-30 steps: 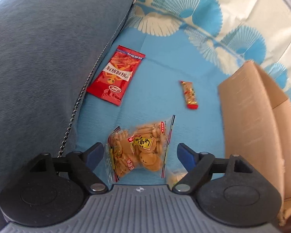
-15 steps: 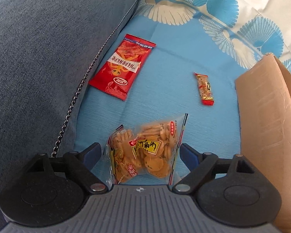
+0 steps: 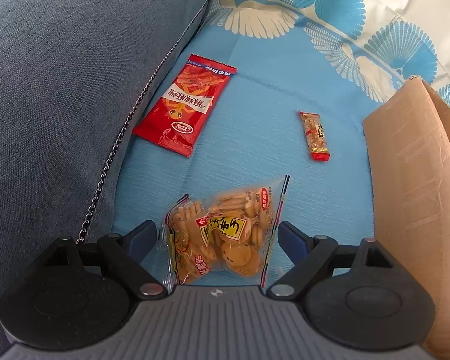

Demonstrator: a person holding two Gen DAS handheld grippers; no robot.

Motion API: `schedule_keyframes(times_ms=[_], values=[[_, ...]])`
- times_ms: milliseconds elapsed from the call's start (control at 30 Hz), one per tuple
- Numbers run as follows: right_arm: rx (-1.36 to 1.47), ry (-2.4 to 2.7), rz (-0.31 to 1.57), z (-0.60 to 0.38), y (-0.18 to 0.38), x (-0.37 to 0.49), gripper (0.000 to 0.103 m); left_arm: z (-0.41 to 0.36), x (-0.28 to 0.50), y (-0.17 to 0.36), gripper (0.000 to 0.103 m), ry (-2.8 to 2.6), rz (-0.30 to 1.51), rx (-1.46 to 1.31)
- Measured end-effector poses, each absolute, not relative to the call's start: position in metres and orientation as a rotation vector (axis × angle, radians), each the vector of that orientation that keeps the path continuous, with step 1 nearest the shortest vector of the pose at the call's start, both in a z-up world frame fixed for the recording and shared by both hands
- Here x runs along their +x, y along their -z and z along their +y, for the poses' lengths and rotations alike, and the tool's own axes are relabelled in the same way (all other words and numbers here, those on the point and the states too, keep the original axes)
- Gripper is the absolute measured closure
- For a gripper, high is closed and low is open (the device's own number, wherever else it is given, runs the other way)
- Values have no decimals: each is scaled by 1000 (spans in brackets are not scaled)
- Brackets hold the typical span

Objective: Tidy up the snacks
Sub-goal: 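Close the left tool on the cracker bag while the right tool closes on the peanut bag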

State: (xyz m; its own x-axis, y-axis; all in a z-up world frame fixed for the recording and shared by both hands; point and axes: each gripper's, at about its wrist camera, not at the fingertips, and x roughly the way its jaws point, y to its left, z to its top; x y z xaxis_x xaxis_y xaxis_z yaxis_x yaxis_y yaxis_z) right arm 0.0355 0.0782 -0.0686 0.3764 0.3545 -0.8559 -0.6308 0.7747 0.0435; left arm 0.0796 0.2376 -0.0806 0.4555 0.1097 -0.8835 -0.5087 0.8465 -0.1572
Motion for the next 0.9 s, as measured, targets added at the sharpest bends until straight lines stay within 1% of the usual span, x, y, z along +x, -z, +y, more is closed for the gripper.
schedule_keyframes(times_ms=[900], values=[[-328,-633,984,82,70,33,64,236,81,80,12,-396,1037,-419]])
